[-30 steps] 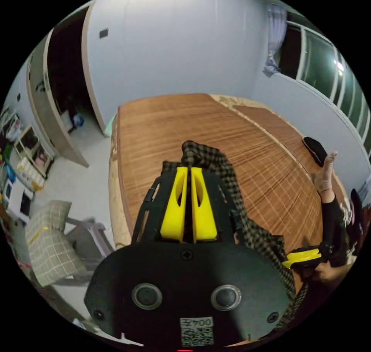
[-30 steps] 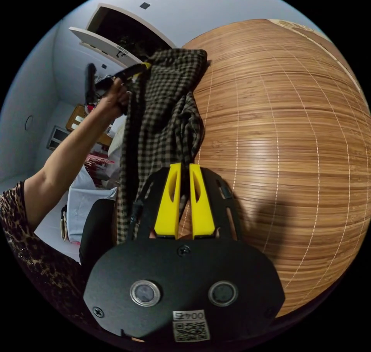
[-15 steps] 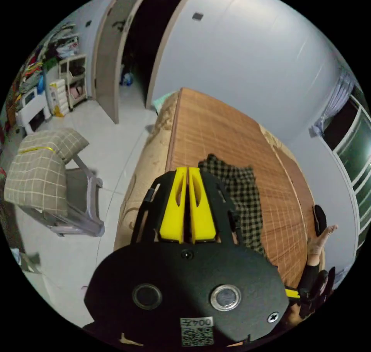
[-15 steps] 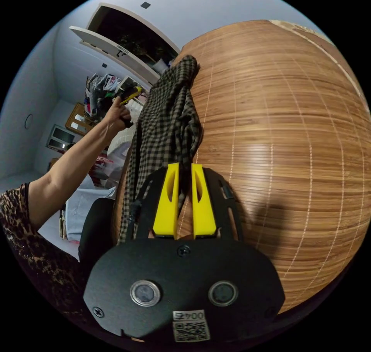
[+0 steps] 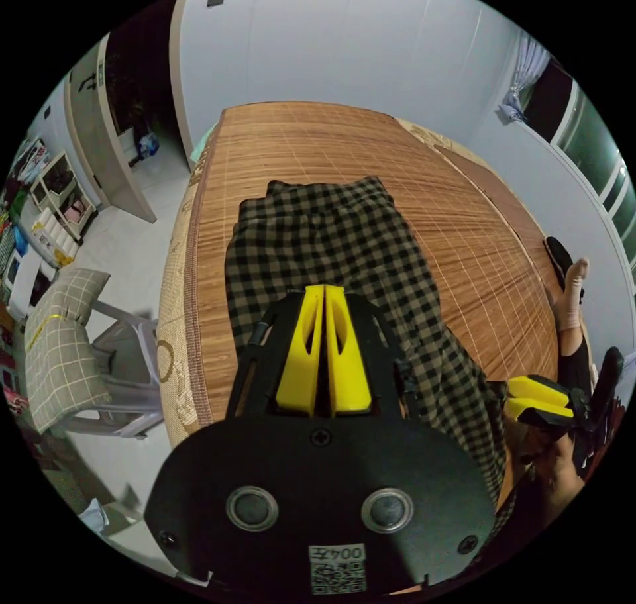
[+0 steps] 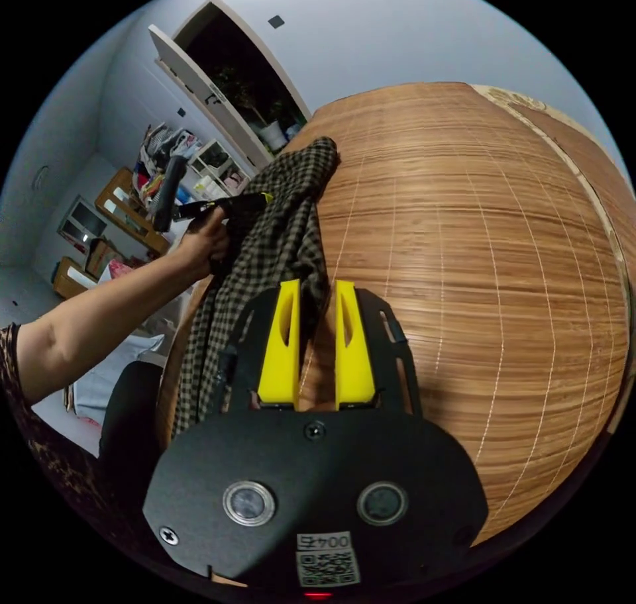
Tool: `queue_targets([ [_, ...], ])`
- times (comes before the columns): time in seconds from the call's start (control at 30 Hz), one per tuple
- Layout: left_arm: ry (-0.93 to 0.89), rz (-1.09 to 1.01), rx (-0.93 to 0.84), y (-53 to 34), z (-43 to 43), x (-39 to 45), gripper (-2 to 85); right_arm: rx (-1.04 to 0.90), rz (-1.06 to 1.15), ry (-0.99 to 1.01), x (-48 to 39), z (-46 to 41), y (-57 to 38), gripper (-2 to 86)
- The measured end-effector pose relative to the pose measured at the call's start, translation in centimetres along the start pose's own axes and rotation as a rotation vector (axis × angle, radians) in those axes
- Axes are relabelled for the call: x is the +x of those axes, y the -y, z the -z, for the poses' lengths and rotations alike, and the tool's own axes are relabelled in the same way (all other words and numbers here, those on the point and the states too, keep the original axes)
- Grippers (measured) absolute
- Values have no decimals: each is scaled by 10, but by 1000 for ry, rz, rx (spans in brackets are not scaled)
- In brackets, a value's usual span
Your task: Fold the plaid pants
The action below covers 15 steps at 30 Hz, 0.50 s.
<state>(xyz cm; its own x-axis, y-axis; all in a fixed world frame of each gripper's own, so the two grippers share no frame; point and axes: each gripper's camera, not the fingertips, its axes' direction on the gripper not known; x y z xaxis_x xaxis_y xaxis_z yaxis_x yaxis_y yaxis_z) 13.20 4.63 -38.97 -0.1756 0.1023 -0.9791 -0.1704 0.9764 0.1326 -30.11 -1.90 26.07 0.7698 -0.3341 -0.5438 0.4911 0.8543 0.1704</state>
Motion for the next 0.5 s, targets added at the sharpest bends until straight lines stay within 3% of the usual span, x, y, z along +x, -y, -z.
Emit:
queue_targets([
  [0.1,-9,6,5,6,-2,1,7,-53,-1,8,-3,-9,1,18],
  [0.2,-55,30,14,12,-2,-5,7,50,-60,-201,3,20,-2,4],
  [0.37,-143,92,31,21,-3,-18,8,-17,-210,-42,43,14,-16,11],
  [0.5,-172,102,31,28,-4,-21,9,52,-265,-128,43,37,-17,41],
])
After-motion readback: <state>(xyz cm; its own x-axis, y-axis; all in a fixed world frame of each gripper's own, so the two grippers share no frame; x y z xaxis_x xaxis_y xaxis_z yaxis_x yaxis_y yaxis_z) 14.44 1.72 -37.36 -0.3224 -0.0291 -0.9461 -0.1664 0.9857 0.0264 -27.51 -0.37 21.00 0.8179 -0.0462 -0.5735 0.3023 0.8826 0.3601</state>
